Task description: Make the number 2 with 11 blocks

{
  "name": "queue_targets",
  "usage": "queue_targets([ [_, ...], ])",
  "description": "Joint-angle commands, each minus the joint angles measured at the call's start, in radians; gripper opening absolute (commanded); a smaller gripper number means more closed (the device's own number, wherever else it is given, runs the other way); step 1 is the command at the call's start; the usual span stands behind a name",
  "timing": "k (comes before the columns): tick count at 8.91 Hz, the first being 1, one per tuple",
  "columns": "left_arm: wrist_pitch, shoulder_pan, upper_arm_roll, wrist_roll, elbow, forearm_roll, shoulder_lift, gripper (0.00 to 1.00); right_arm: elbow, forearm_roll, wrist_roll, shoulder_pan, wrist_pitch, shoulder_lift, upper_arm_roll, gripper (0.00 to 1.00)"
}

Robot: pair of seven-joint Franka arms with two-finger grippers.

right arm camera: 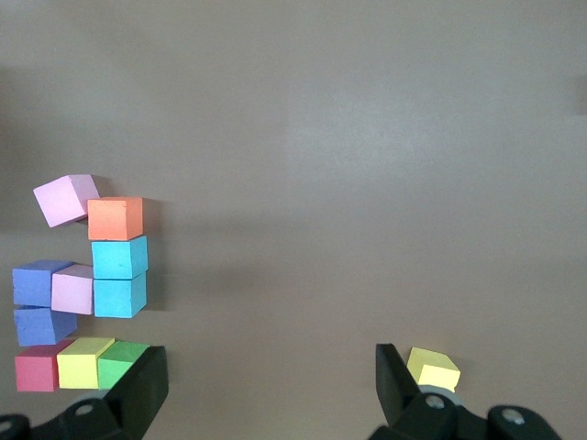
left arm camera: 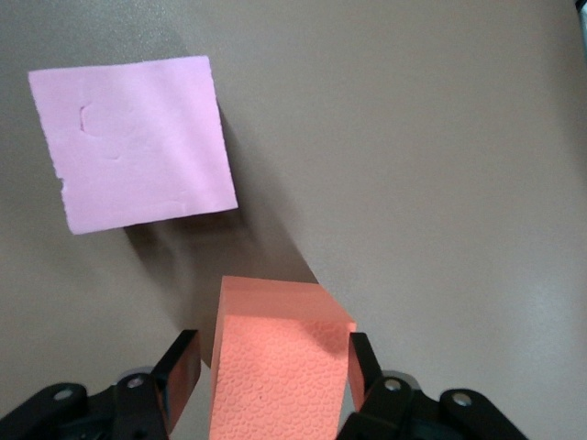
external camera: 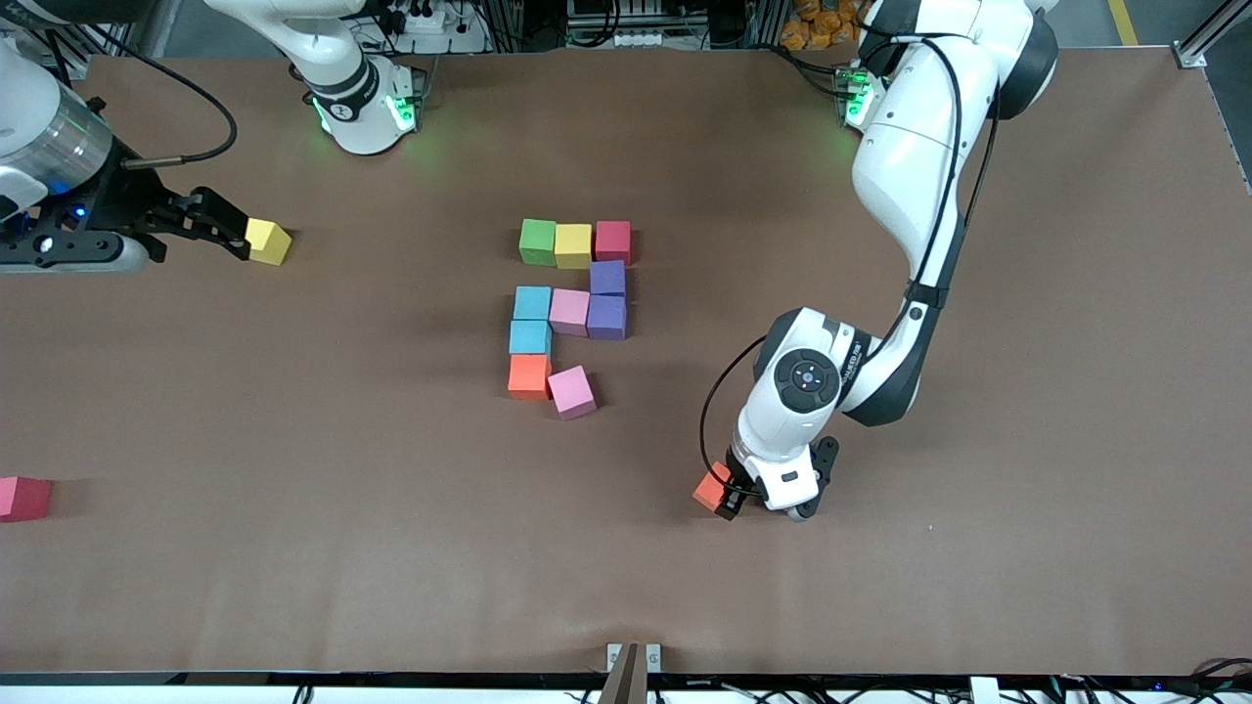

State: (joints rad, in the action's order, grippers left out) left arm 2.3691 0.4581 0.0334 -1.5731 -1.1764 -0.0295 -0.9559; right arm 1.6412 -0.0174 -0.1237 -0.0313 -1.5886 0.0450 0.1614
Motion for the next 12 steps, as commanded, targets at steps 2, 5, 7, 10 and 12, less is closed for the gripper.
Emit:
queue_targets([
  [2,0.033,0.01,-0.007,0.022,0.001,0.008,-0.017,0.73,-0.014,-0.003,0.001,-0.005,0.013,0.001,0.003,1.0],
  [5,0.059,0.01,-0.007,0.024,0.003,0.008,-0.027,0.73,-0.014,-0.003,0.001,-0.005,0.012,0.001,0.003,1.0],
  [7,0.061,0.01,-0.012,0.018,0.003,0.008,-0.023,0.73,-0.015,-0.003,0.001,-0.005,0.013,0.001,0.003,1.0],
  [10,0.061,0.013,-0.024,-0.001,0.003,0.005,-0.015,0.73,-0.015,-0.003,0.001,-0.005,0.013,0.001,0.003,1.0],
  [12,0.061,0.022,-0.032,-0.013,0.003,0.003,-0.012,0.73,-0.015,-0.001,0.001,-0.005,0.013,0.001,0.003,1.0],
])
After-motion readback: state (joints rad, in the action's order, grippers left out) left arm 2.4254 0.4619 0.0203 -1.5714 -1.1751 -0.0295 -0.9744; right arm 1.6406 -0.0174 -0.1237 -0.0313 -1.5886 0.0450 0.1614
